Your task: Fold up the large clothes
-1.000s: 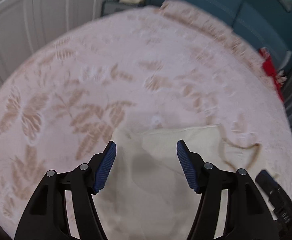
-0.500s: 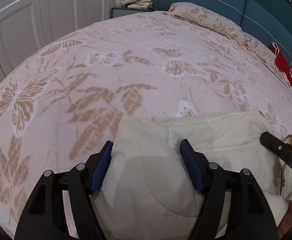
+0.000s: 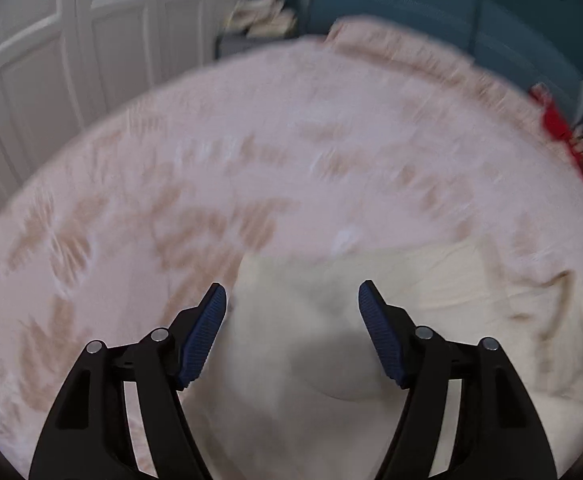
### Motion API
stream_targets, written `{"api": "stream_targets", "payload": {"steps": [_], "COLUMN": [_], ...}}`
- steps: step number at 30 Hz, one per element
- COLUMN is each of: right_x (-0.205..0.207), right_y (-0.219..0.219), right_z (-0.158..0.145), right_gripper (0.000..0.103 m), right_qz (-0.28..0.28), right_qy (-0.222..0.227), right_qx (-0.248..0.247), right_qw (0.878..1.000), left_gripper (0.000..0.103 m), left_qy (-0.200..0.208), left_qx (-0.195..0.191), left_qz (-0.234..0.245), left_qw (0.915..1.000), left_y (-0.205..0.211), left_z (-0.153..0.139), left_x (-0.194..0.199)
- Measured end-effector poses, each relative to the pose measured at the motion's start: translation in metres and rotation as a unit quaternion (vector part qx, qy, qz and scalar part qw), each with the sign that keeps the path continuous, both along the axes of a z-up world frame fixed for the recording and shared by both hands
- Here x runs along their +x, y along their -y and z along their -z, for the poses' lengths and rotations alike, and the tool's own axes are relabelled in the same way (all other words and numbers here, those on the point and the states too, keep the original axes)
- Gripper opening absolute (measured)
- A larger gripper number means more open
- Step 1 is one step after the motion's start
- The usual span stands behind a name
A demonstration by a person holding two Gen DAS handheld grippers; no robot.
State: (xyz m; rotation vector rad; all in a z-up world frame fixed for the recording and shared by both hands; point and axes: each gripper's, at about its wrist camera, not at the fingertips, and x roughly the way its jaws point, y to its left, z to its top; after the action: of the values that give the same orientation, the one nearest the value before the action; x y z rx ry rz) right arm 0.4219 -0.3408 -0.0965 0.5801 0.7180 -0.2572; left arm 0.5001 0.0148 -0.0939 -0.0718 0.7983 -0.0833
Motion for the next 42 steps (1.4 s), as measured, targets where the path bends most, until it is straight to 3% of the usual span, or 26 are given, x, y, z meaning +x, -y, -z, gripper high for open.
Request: {"api": "stream_targets", "payload": {"steps": [2,6,10,13,17,18,20,24,25,27,32,34,36,38,40,42], "right_x": [-0.015,-0.03,-0.029,-0.029,-0.03,-0.03,-0.031,-0.033,-0.033,-0.033,-0.03,-0.028,-0.03,-0.034,-0.026,-0.005], "right_y": [0.031,0.081,0.095,0.092,0.086,0.087,0.089,0.087,0.086,0.088,0.098,0.094,0.081,0.061,0.03,-0.002], "right_z": [0.004,0.028,0.047,0.051,0.057,0.058,0.059,0.06,0.06,0.063,0.072,0.064,0.042,0.014,-0.013,-0.02], "right_gripper": [0.026,0.026,0.024,0.028,0.028,0.028,0.022,0.014,0.008,0.0,0.0,0.0,0.0,0.012,0.012,0.012], "right_qz": [0.027,0.07,0.059,0.048,0.042,0.042,0.046,0.057,0.062,0.072,0.079,0.081,0.096,0.08,0.022,-0.049], "right_qy": [-0.009,-0.027,-0.038,-0.029,-0.017,-0.015,-0.014,-0.021,-0.026,-0.039,-0.06,-0.076,-0.092,-0.065,-0.038,-0.043], "right_qx": [0.002,0.046,0.069,0.06,0.048,0.049,0.046,0.035,0.031,0.028,0.046,0.02,-0.048,-0.094,-0.106,-0.101], "right_qw": [1.0,0.996,0.995,0.997,0.998,0.998,0.998,0.998,0.997,0.996,0.994,0.994,0.99,0.99,0.993,0.993], "left_gripper": [0.069,0.083,0.084,0.086,0.086,0.083,0.063,0.005,0.003,0.001,0.001,0.002,0.006,0.015,0.032,0.032], "left_qy": [0.017,-0.029,-0.092,-0.125,-0.158,-0.165,-0.178,-0.158,-0.152,-0.139,-0.134,-0.119,-0.1,-0.071,-0.061,-0.064], "left_qx": [-0.013,-0.078,-0.078,-0.076,-0.04,-0.036,-0.033,-0.009,-0.008,0.001,0.005,0.005,-0.016,0.021,0.064,0.104], "left_qz": [0.033,0.148,0.22,0.236,0.237,0.239,0.247,0.256,0.254,0.251,0.236,0.211,0.206,0.181,0.151,0.126], "left_qw": [0.9992,0.9855,0.9681,0.9607,0.9577,0.9561,0.952,0.9537,0.9551,0.9578,0.9626,0.9702,0.9733,0.9806,0.9846,0.9845], "left_y": [0.017,0.092,0.184,0.227,0.26,0.264,0.274,0.281,0.281,0.281,0.281,0.27,0.249,0.216,0.187,0.168], "left_z": [-0.027,-0.051,-0.03,-0.008,0.025,0.03,0.039,0.041,0.04,0.04,0.044,0.031,0.014,-0.002,-0.003,0.005], "left_x": [-0.006,0.005,0.019,0.027,0.037,0.036,0.036,0.03,0.029,0.028,0.029,0.028,0.028,0.033,0.043,0.053]}}
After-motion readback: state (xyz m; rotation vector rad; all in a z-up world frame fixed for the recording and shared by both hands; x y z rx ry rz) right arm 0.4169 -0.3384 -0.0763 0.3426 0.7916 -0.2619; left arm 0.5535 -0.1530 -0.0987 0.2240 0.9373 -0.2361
